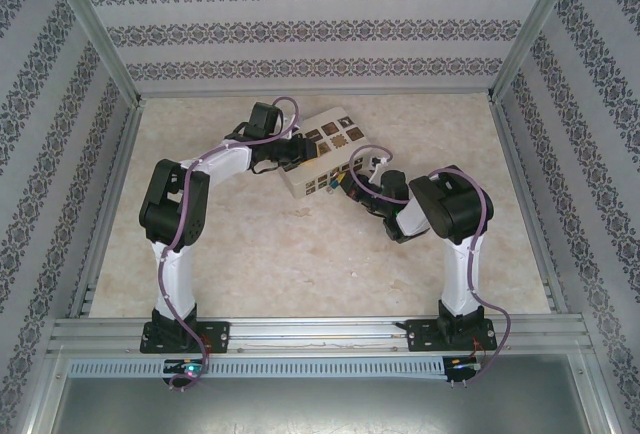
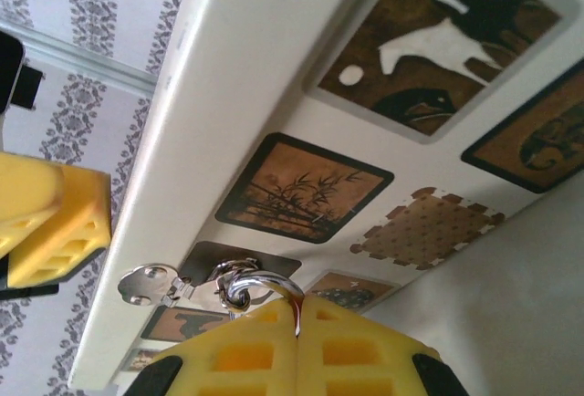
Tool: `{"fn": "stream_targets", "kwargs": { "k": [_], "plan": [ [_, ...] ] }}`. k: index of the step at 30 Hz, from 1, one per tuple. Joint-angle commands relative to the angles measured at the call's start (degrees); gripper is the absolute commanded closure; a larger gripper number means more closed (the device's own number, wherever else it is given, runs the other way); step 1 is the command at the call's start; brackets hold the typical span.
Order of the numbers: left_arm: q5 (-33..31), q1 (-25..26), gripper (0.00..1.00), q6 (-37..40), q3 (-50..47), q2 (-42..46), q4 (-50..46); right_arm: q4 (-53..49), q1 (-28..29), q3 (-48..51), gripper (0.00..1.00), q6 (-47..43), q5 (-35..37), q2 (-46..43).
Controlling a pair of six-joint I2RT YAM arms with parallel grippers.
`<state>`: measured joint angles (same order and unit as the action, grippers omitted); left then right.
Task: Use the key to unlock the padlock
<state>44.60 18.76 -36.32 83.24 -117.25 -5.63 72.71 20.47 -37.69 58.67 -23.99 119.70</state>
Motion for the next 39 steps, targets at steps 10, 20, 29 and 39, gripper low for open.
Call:
{"fn": "stream_targets", "kwargs": {
  "k": [10, 20, 29, 39],
  "plan": [
    [-0.03, 1.29, 0.8, -1.89, -3.12, -0.4, -3.7, 6.56, -0.43, -1.17, 1.0, 9.76, 7.06, -3.37],
    [-0.95, 0.5, 0.67, -1.7, -2.12, 3.93, -2.82, 0.11, -2.25, 4.28, 1.0, 3.13, 11.15, -10.88],
    [-4.5, -3.93, 0.59, -1.3, -6.43, 14.2, 1.63, -11.84, -2.8, 11.64, 1.0, -3.97, 12.06, -25.06],
    [-13.16, -8.48, 0.5, 6.64, -14.35, 27.55, -0.78, -62.39, -1.92, 2.26, 0.76, -30.19, 11.48, -41.9]
  ]
}}
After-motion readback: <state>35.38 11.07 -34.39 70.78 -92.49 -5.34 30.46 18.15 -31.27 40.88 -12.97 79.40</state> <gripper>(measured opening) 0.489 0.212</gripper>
